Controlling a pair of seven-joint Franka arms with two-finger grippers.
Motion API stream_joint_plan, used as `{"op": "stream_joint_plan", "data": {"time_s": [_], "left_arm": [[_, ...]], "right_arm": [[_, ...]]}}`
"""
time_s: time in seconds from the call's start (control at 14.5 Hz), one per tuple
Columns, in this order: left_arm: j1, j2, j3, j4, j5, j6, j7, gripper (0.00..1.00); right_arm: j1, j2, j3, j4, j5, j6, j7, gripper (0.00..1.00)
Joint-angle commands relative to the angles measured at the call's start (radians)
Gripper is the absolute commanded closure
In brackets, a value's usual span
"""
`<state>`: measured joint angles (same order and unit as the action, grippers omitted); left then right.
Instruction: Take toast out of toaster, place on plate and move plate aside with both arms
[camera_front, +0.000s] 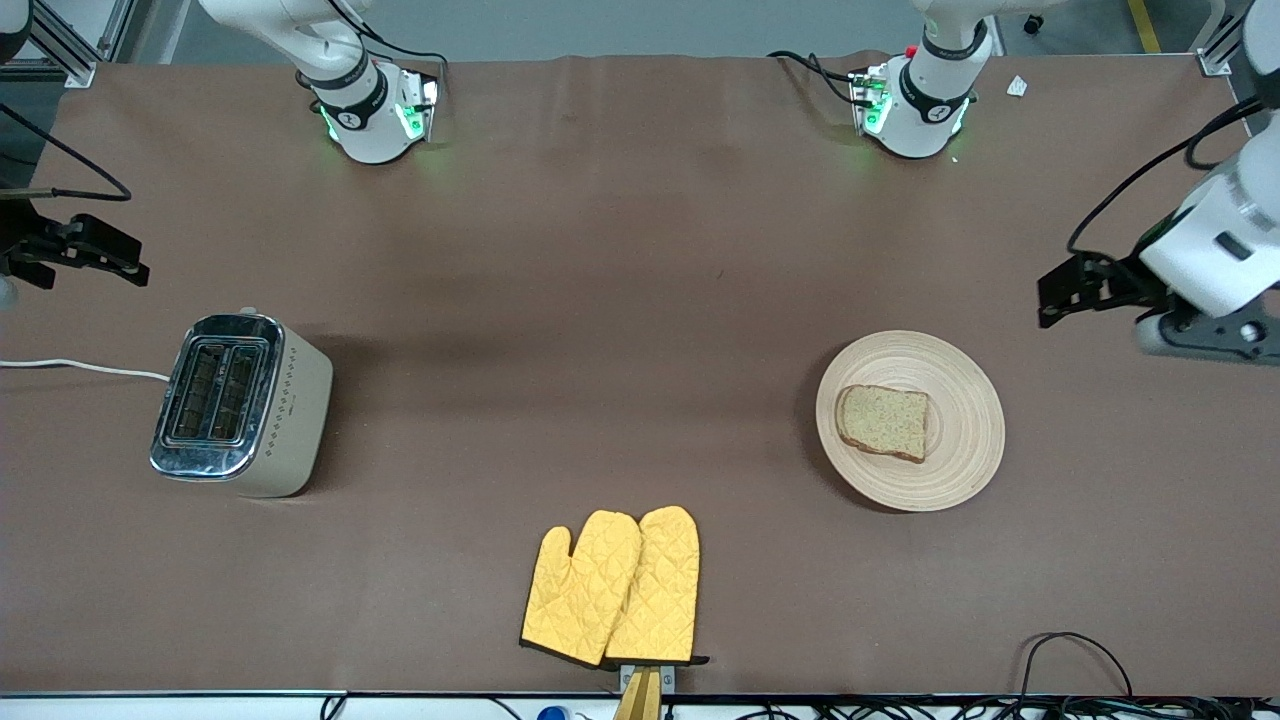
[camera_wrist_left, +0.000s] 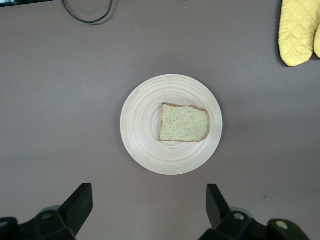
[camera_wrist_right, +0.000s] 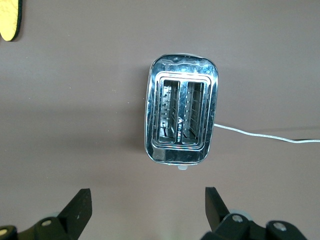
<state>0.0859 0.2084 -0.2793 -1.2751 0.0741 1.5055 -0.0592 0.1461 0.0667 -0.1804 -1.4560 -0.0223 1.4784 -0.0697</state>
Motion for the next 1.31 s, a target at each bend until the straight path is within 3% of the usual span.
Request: {"op": "stream_joint_plan", "data": {"time_s": [0.0,0.21,0.41,0.76,1.24], "left_arm": [[0.011,-0.056,-0.005,-0.064,0.009,0.005,-0.002,0.00],[-0.003,-0.110,0.018,-0.140,0.001,0.031,-0.013,0.00],[-0.089,-0.251,0.145,-0.331,-0.059,0.128,-0.011,0.00],[-0.179,-0.273,0.253,-0.360,-0.060,0.131,-0.010,0.00],[-0.170,-0.234,0.249,-0.323,-0.059,0.134,-0.011,0.00]], "right_arm": [[-0.014,0.008,0.001,0.017,0.007,-0.006,0.010,0.00],[-0.039,0.008,0.002,0.017,0.015,-0.009,-0.001,0.00],[-0.039,0.008,0.002,0.017,0.016,-0.009,-0.001,0.00],[-0.036,0.008,0.006,0.022,0.033,-0.006,0.010,0.00],[-0.037,0.008,0.006,0.022,0.035,-0.009,0.010,0.00]]}}
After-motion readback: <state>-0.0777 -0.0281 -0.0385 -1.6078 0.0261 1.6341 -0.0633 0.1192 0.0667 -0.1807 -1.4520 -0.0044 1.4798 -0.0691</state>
